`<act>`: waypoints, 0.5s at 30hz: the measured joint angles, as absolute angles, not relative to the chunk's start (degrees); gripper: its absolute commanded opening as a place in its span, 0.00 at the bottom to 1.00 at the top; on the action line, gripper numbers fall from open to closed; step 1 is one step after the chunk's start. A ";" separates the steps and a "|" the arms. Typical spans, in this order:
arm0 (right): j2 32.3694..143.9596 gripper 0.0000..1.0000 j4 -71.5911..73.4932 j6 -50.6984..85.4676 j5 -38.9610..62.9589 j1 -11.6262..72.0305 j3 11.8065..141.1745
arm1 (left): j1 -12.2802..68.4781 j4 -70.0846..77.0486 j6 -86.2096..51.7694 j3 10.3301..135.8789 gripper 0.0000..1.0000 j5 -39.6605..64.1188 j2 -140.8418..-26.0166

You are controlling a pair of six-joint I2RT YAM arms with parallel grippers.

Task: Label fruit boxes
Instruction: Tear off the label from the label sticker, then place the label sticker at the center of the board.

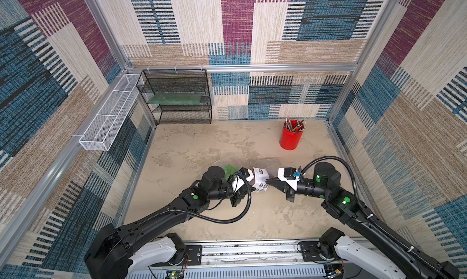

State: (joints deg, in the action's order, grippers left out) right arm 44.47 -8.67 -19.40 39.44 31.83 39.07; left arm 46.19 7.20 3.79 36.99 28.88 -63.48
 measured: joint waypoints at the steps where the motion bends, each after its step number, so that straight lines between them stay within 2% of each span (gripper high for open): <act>1: 44.60 0.01 -8.51 -17.91 40.38 30.44 39.16 | 46.19 7.60 1.58 35.86 0.00 29.02 -63.53; 6: 46.48 0.00 -6.81 -11.55 43.68 25.39 39.48 | 46.96 8.08 -5.69 31.70 0.00 32.03 -64.31; 15: 48.53 0.00 -4.49 -5.80 45.98 23.75 39.13 | 48.66 7.11 -11.66 31.48 0.00 37.67 -70.63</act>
